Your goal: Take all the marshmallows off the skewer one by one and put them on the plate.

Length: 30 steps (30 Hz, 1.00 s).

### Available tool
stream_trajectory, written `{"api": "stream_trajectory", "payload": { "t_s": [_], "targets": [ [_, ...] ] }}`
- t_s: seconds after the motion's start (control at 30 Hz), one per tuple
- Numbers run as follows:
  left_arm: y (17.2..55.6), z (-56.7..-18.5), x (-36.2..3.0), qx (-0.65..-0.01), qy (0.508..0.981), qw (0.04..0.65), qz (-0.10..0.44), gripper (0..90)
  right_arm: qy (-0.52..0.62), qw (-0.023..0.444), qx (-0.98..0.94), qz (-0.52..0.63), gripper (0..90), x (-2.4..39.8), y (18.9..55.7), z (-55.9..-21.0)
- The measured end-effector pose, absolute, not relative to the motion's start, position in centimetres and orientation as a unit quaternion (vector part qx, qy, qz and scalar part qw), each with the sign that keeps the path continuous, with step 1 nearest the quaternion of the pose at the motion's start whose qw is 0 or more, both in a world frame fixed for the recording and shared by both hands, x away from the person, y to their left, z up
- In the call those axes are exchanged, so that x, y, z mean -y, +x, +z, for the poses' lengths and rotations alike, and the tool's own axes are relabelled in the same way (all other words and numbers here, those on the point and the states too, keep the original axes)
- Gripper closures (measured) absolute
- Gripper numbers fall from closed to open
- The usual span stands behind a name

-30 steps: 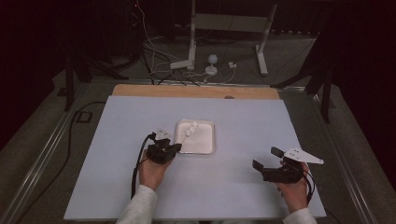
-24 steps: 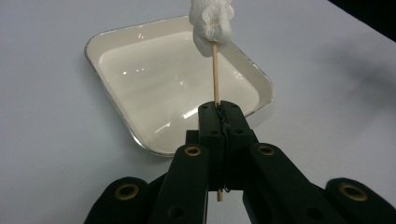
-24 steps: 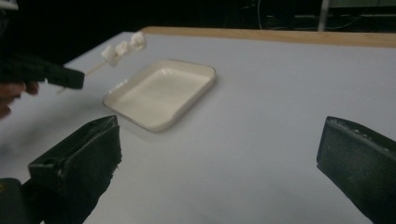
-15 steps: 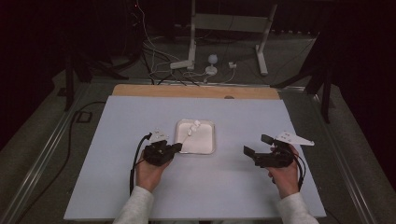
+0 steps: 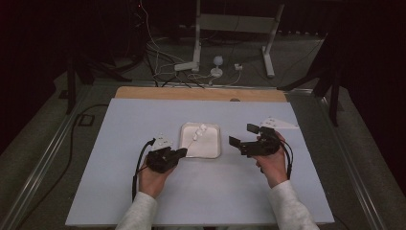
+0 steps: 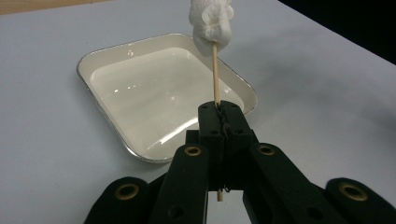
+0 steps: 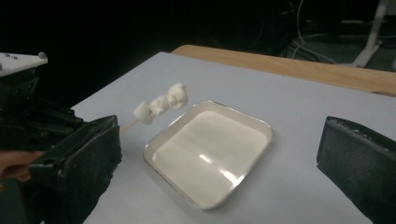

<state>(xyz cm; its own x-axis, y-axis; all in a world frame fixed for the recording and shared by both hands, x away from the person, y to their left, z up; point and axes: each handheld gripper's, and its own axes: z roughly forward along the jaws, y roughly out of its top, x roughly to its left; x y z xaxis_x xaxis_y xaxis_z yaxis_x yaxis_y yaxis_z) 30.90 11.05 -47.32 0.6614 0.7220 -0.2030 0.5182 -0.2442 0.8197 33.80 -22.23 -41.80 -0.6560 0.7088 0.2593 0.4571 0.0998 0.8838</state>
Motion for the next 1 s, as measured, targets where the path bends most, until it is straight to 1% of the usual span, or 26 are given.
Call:
{"api": "stream_trajectory", "payload": {
  "t_s": [0.07, 0.17, 0.33, 0.37, 0.4, 0.47, 0.57, 0.67, 0.73, 0.8, 0.9, 0.93, 1.0],
  "targets": [
    [30.8, -47.3, -11.0, -0.393, 0.783, 0.470, 0.110, 90.0, 0.397, 0.110, -0.731, 0.543, 0.0, 21.5, 34.3, -41.8],
    [30.6, -47.2, -10.8, -0.386, 0.784, 0.472, 0.113, 90.0, 0.406, 0.086, -0.729, 0.545, 0.9, 20.7, 35.2, -41.8],
    [30.4, -47.2, -10.7, -0.382, 0.784, 0.475, 0.115, 90.0, 0.413, 0.061, -0.728, 0.544, 8.6, 19.9, 36.2, -42.0],
    [30.4, -47.1, -10.7, -0.381, 0.784, 0.476, 0.115, 90.0, 0.413, 0.061, -0.728, 0.544, 8.6, 19.9, 36.2, -42.0],
    [30.3, -47.1, -10.5, -0.377, 0.784, 0.479, 0.115, 90.0, 0.415, 0.048, -0.730, 0.540, 13.9, 19.6, 36.5, -42.0],
    [30.2, -47.1, -10.4, -0.374, 0.785, 0.480, 0.116, 90.0, 0.421, 0.040, -0.729, 0.539, 22.3, 19.1, 36.7, -42.0],
    [30.0, -46.9, -10.1, -0.366, 0.787, 0.483, 0.116, 90.0, 0.417, 0.023, -0.731, 0.540, 38.0, 18.5, 37.1, -41.9],
    [29.8, -46.8, -9.8, -0.357, 0.788, 0.487, 0.118, 90.0, 0.422, 0.017, -0.732, 0.535, 48.6, 18.0, 37.5, -42.2],
    [29.8, -46.8, -9.7, -0.353, 0.790, 0.488, 0.116, 90.0, 0.425, 0.004, -0.730, 0.536, 52.2, 17.8, 37.8, -42.5],
    [29.7, -46.8, -9.6, -0.349, 0.789, 0.492, 0.116, 90.0, 0.430, -0.009, -0.726, 0.537, 57.5, 17.7, 38.0, -42.7],
    [29.6, -46.7, -9.6, -0.344, 0.788, 0.497, 0.118, 90.0, 0.437, -0.022, -0.723, 0.535, 59.5, 17.5, 38.2, -43.0],
    [29.6, -46.7, -9.5, -0.342, 0.788, 0.497, 0.120, 90.0, 0.442, -0.036, -0.719, 0.535, 62.0, 17.4, 38.3, -43.3],
    [29.6, -46.7, -9.6, -0.341, 0.788, 0.499, 0.120, 90.0, 0.444, -0.050, -0.713, 0.540, 65.0, 17.4, 38.4, -43.4]
  ]
}}
